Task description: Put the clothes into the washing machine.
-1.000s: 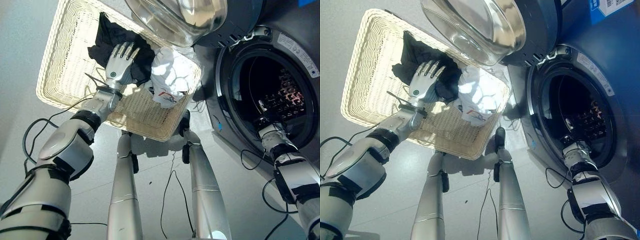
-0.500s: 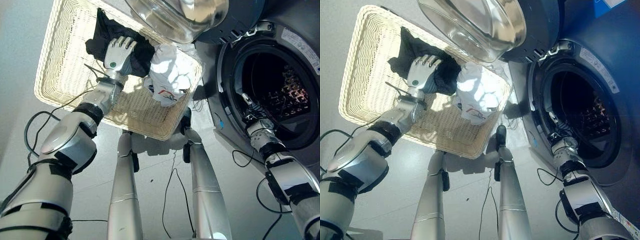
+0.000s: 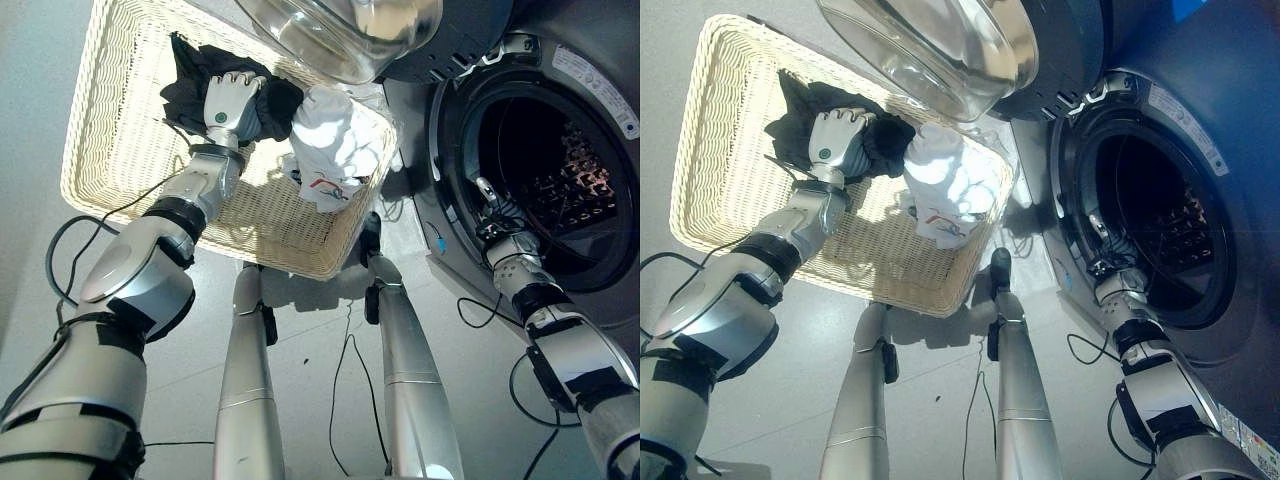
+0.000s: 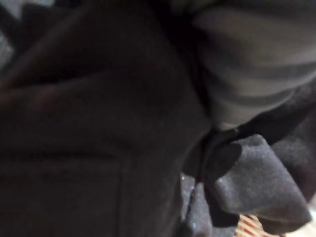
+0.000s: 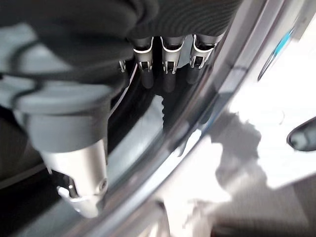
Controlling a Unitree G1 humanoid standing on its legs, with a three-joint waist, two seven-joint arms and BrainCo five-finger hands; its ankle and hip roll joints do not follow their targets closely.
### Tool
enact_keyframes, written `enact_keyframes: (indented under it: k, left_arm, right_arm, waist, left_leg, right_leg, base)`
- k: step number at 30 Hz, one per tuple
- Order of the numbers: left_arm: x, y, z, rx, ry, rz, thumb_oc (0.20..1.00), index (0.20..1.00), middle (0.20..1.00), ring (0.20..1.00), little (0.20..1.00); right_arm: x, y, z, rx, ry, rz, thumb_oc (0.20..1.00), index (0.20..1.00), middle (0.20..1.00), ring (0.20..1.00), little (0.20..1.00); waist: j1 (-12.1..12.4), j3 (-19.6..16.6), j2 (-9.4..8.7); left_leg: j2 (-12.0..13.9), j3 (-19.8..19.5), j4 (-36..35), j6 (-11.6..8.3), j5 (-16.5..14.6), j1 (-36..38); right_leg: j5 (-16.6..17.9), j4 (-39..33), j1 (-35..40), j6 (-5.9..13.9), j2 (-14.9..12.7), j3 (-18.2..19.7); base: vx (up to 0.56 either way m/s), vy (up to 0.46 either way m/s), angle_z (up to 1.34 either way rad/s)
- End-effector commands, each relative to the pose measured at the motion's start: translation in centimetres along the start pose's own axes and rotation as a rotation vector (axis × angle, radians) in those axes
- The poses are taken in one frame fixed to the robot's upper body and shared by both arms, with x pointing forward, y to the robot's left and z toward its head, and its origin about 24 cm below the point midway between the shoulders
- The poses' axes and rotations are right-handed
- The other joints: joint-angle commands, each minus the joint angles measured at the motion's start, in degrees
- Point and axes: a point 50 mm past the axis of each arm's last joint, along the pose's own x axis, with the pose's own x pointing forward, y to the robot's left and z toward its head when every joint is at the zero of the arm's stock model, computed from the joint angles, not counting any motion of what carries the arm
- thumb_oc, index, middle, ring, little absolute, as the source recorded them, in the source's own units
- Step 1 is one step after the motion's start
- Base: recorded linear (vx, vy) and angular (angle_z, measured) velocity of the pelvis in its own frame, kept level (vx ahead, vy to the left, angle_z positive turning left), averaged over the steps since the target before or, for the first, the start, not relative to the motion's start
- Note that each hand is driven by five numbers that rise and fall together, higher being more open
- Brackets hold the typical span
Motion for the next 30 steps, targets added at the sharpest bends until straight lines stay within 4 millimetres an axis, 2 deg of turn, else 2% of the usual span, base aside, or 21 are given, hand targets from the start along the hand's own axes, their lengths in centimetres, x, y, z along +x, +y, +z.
enact_keyframes:
  k: [1,3,6,8,9,11,12,16,17,20,30]
  left_arm:
    - [-2.9,-3.0,-2.4,-0.102,0.182,-0.138,0.200,0.200,0.200,0.200,0.200]
    - [-2.9,-2.9,-2.4,-0.181,0.206,-0.093,0.200,0.200,0.200,0.200,0.200]
    - [-2.8,-1.7,-1.9,-0.539,0.261,0.078,0.200,0.200,0.200,0.200,0.200]
    - [-2.9,-1.4,-1.7,-0.661,0.273,0.126,0.200,0.200,0.200,0.200,0.200]
    - [-3.2,-0.6,-0.8,-0.856,0.232,0.230,0.200,0.200,0.200,0.200,0.200]
    - [-4.3,-0.2,1.3,-1.030,0.153,0.299,0.200,0.200,0.200,0.200,0.200]
    - [-5.4,0.0,2.8,-1.128,0.089,0.335,0.200,0.200,0.200,0.200,0.200]
    - [-5.7,0.1,3.0,-1.166,0.065,0.344,0.200,0.200,0.200,0.200,0.200]
    - [-8.5,1.5,6.5,-1.332,-0.119,0.400,0.200,0.200,0.200,0.200,0.200]
    - [-9.5,3.1,7.9,-1.409,-0.233,0.417,0.200,0.200,0.200,0.200,0.200]
    - [-10.5,7.2,9.2,-1.593,-0.524,0.373,0.200,0.200,0.200,0.200,0.200]
  right_arm:
    - [-0.2,1.8,0.2,0.006,-0.073,0.090,1.000,1.000,1.000,1.000,1.000]
    - [-0.4,2.2,0.4,0.016,-0.095,0.118,1.000,1.000,1.000,1.000,1.000]
    - [-1.2,4.6,0.7,0.013,-0.164,0.220,1.000,1.000,1.000,1.000,1.000]
    - [-1.7,5.2,0.6,0.001,-0.178,0.238,1.000,1.000,1.000,1.000,1.000]
    - [-2.6,6.1,0.1,-0.047,-0.195,0.285,1.000,1.000,1.000,1.000,1.000]
    - [-4.1,7.4,-0.2,-0.086,-0.220,0.325,1.000,1.000,1.000,1.000,1.000]
    - [-5.4,7.9,-0.4,-0.090,-0.237,0.352,1.000,1.000,1.000,1.000,1.000]
    - [-5.7,7.9,-0.6,-0.091,-0.241,0.363,1.000,1.000,1.000,1.000,1.000]
    - [-8.9,9.3,-1.0,-0.077,-0.276,0.455,1.000,1.000,1.000,1.000,1.000]
    - [-10.4,10.3,-0.7,-0.084,-0.304,0.535,1.000,1.000,1.000,1.000,1.000]
    - [-12.0,12.3,1.2,-0.047,-0.330,0.738,1.000,1.000,1.000,1.000,1.000]
  waist:
    - [0.0,-0.2,-0.85]
    - [0.1,-0.2,-0.86]
    - [0.3,-0.2,-0.82]
    - [0.4,-0.2,-0.79]
    - [0.6,-0.2,-0.64]
    - [1.1,-0.2,-0.41]
    - [1.5,-0.2,-0.26]
    - [1.6,-0.2,-0.22]
    - [2.1,-0.2,-0.23]
    - [2.5,-0.2,-0.01]
    - [3.6,-0.2,1.29]
  left_leg:
    - [-4.3,0.7,3.3,1.67,-2.6,-1.5]
    - [-4.3,0.7,3.2,1.68,-2.6,-1.5]
    - [-4.4,0.6,2.9,1.59,-2.5,-1.5]
    - [-4.4,0.5,2.9,1.57,-2.5,-1.5]
    - [-4.5,0.3,2.5,1.60,-2.5,-1.4]
    - [-4.9,0.0,2.4,1.87,-2.5,-1.7]
    - [-5.3,-0.2,2.4,2.14,-2.6,-1.8]
    - [-5.4,-0.3,2.4,2.22,-2.7,-1.8]
    - [-6.4,-0.9,2.6,3.23,-3.1,-1.9]
    - [-6.7,-1.1,2.6,3.59,-3.0,-1.8]
    - [-7.3,-1.4,2.4,3.98,-2.5,-1.0]
  right_leg:
    - [11.9,-12.4,1.9,1.78,4.6,-3.8]
    - [11.9,-12.4,2.0,1.79,4.6,-3.8]
    - [11.6,-12.4,2.0,1.76,4.5,-3.9]
    - [11.5,-12.4,2.0,1.75,4.5,-3.9]
    - [11.1,-12.2,2.0,1.74,4.5,-4.0]
    - [10.9,-12.1,1.8,1.67,4.4,-4.2]
    - [10.7,-11.9,1.7,1.68,4.4,-4.4]
    - [10.7,-11.9,1.7,1.68,4.4,-4.5]
    - [10.6,-11.5,1.8,1.66,4.5,-4.9]
    - [10.5,-11.1,1.9,1.71,4.3,-5.2]
    - [10.5,-11.0,2.6,1.89,3.5,-5.7]
  base:
    - [0.00,0.000,0.00]
    - [0.00,0.000,0.00]
    - [0.00,0.000,0.00]
    - [0.00,0.000,0.00]
    - [0.00,0.000,0.00]
    - [-0.02,-0.044,0.00]
    - [-0.02,-0.046,0.00]
    - [-0.01,-0.024,0.01]
    - [-0.02,-0.090,0.07]
    - [-0.01,-0.051,0.16]
    - [0.00,-0.002,0.01]
